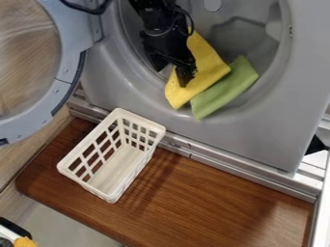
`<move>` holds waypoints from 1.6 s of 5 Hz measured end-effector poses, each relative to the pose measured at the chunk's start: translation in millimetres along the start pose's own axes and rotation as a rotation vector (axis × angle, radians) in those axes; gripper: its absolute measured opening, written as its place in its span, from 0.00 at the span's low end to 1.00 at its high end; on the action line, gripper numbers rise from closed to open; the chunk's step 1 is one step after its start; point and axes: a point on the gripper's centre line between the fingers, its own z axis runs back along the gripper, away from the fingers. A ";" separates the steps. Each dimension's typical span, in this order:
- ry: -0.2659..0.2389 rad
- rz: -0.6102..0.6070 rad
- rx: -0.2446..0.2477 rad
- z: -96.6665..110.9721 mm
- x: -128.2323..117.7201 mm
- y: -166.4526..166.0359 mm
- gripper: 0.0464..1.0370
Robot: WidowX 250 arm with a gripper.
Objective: Pick yellow cloth out of the washing machine and place it inside the bin
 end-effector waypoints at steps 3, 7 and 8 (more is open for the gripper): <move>0.000 0.003 0.006 -2.9 -7.6 -4.0 0.21; 0.174 0.096 0.109 41.0 -71.5 14.3 0.05; 0.308 0.094 0.044 32.9 -114.2 13.4 0.05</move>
